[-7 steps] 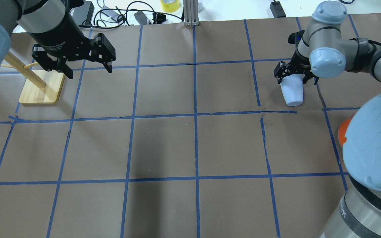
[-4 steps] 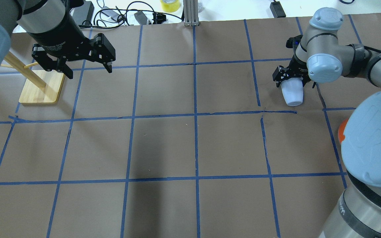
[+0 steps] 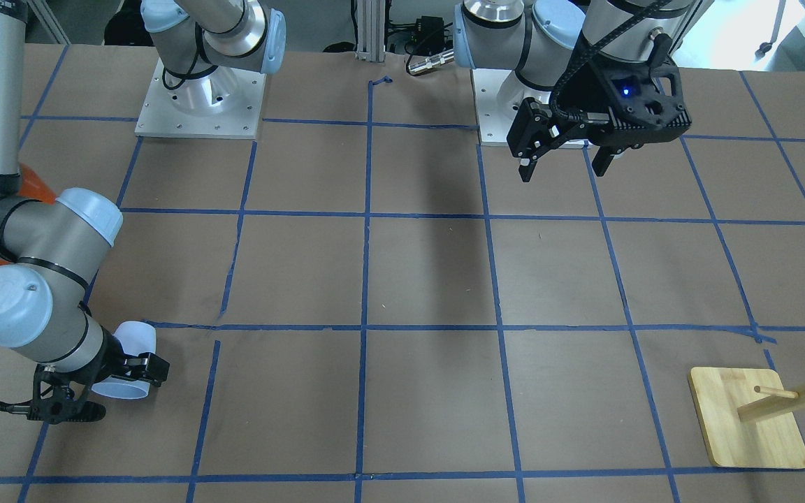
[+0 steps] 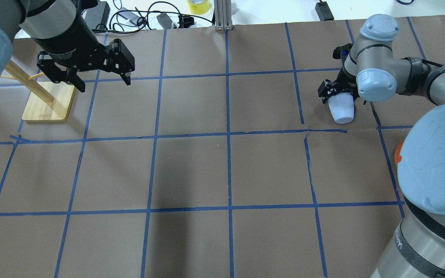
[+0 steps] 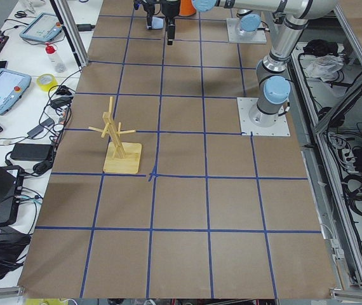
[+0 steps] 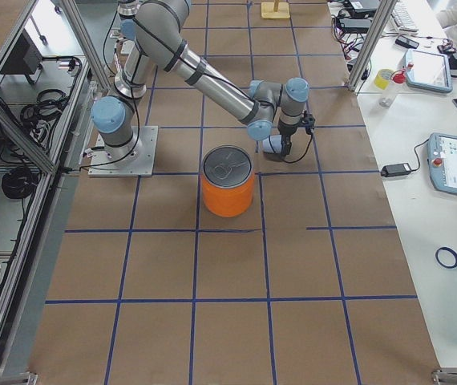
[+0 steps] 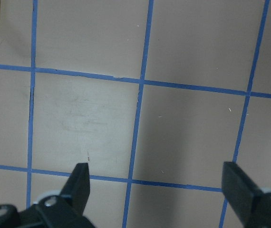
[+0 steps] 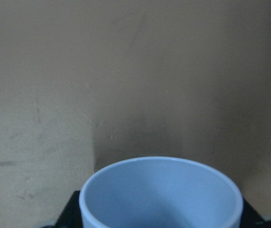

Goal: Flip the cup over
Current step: 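Hold the white cup closed in the right gripper, then lift the white cup and carry it toward the left gripper with the right gripper, then rotate the right wrist to tip the white cup onto its side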

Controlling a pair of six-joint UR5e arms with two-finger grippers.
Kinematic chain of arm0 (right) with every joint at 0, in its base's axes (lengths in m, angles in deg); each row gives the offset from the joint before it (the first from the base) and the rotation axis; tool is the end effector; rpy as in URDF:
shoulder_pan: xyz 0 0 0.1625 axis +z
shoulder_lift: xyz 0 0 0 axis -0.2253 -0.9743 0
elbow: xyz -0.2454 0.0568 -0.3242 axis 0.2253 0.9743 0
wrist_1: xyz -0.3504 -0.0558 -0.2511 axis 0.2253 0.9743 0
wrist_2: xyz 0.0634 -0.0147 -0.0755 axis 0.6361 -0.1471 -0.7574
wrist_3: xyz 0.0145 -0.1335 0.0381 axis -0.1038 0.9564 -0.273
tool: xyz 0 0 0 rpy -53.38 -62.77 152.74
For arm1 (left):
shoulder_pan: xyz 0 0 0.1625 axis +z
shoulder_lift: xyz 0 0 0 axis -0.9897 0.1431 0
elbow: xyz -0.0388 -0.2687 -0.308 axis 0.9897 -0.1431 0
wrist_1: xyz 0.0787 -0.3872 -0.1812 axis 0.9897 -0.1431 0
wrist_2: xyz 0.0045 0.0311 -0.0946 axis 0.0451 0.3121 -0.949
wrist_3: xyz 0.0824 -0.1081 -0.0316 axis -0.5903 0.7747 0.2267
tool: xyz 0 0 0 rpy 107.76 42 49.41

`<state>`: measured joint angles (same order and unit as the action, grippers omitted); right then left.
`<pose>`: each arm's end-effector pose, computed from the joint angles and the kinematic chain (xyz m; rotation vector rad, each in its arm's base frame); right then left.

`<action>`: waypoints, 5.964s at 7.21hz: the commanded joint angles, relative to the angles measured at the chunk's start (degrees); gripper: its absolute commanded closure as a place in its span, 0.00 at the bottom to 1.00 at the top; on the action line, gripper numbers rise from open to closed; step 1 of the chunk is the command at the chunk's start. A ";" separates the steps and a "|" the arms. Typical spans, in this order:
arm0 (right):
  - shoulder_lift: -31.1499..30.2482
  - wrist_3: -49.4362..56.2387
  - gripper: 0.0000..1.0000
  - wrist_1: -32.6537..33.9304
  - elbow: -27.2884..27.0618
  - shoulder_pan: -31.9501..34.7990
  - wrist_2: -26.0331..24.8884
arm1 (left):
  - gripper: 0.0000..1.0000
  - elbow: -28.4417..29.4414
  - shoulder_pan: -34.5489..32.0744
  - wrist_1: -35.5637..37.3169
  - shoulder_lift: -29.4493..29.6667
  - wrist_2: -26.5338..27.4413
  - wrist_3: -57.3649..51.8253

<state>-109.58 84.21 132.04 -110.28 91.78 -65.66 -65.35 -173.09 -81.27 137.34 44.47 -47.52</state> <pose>0.0036 -0.6612 0.1148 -0.0386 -3.1332 0.0137 -0.1441 -0.5109 0.4652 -0.2075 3.1317 -0.1216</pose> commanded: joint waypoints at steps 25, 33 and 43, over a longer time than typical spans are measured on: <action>-2.08 49.98 0.83 9.91 2.86 34.52 6.88 | 0.00 0.00 0.00 0.00 -0.05 0.00 -0.09; 2.06 58.90 0.80 9.96 2.86 35.77 7.49 | 0.00 -0.09 0.00 0.00 -0.05 0.00 -0.09; 3.82 56.18 0.05 9.70 2.77 36.38 7.93 | 0.00 -0.09 0.00 0.00 -0.05 0.00 -0.09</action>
<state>-105.77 140.44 142.09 -107.52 128.13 -57.79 -65.36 -173.09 -81.27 137.28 44.47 -47.61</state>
